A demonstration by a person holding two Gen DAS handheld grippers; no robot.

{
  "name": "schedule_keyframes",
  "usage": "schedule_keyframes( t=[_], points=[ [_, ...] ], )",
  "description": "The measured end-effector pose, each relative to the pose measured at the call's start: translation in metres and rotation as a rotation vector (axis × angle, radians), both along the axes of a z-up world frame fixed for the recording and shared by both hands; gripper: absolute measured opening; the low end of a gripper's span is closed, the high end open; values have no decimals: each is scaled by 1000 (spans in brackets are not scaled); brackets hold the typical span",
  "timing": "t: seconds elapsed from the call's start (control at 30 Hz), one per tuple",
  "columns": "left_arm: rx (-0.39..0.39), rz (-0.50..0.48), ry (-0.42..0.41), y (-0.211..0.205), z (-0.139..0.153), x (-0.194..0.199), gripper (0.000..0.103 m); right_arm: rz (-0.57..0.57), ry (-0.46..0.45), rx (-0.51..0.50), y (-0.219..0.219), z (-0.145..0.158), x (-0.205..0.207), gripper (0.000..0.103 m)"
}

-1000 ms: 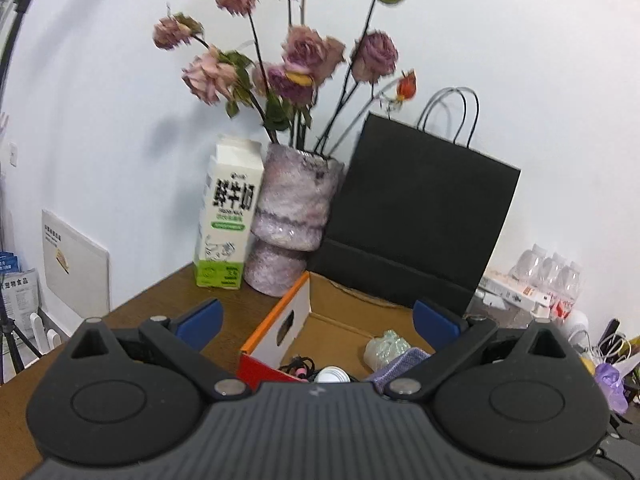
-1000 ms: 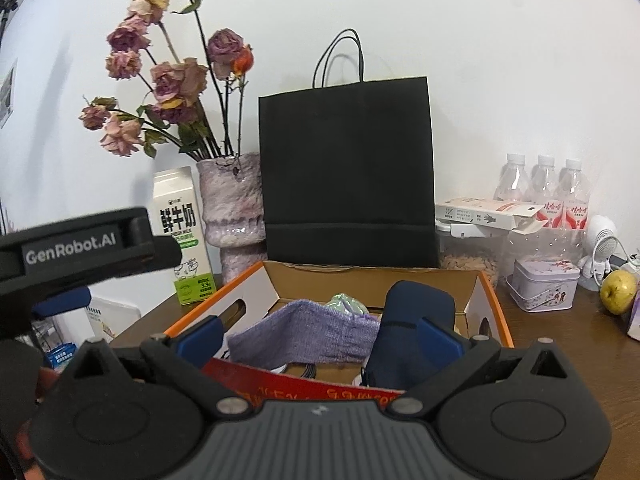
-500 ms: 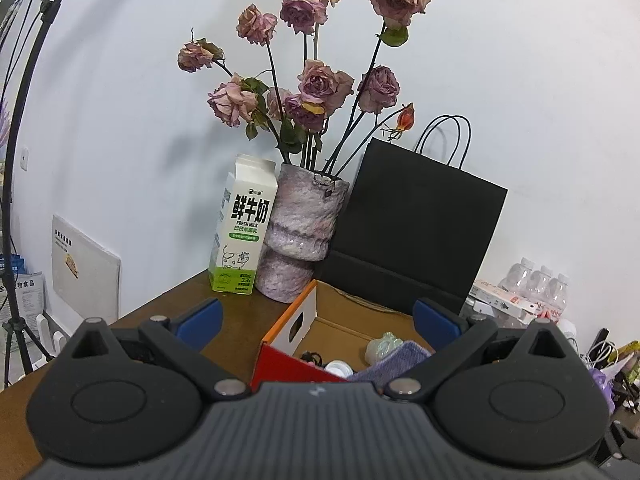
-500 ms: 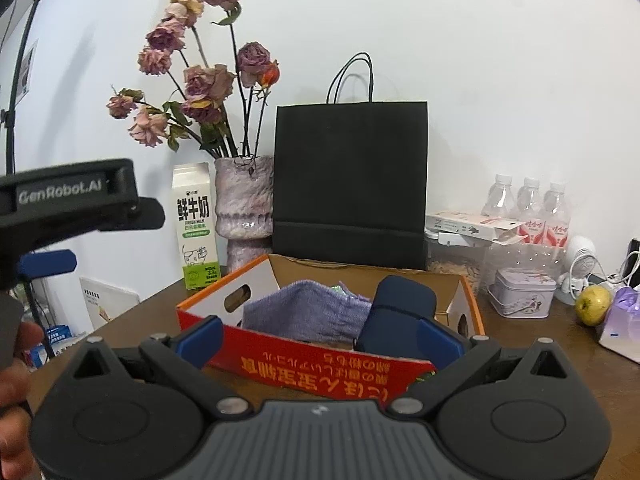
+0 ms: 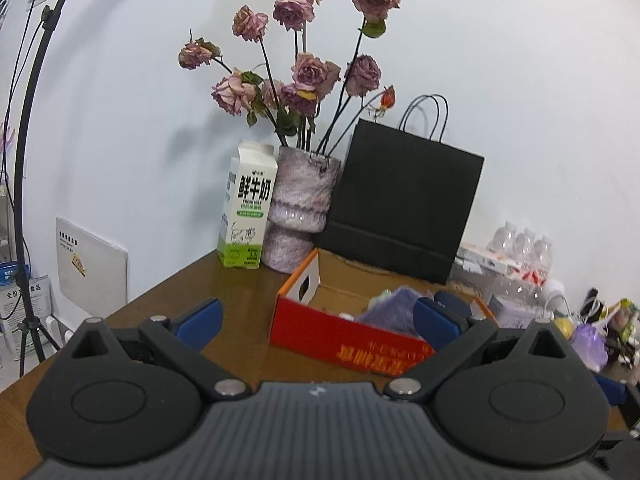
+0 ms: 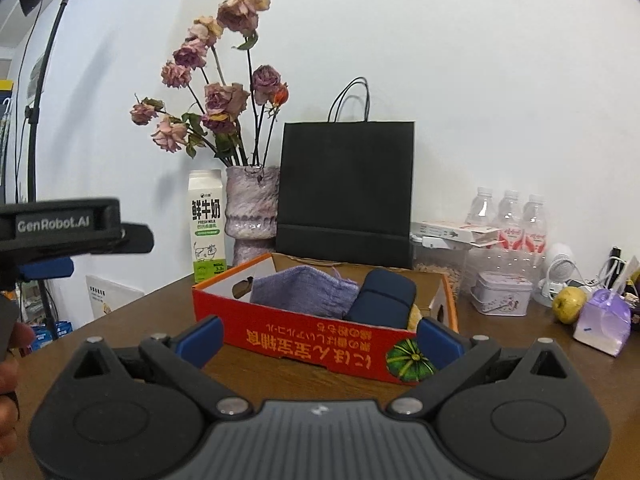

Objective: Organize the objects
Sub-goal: 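Move both grippers back toward the white cloth and lilac fuzzy item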

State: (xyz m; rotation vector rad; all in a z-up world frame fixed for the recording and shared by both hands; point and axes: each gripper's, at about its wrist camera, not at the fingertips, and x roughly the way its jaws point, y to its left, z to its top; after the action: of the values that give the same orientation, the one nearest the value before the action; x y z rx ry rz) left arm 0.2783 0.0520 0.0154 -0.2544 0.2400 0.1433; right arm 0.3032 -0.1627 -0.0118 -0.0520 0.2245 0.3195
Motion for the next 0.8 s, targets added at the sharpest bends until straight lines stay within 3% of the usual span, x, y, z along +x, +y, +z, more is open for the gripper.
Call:
schedule_keyframes(
  t=[0.8],
  points=[
    [99, -23, 125, 21, -38, -54, 103, -28, 5, -106, -73, -39, -70, 103]
  ],
)
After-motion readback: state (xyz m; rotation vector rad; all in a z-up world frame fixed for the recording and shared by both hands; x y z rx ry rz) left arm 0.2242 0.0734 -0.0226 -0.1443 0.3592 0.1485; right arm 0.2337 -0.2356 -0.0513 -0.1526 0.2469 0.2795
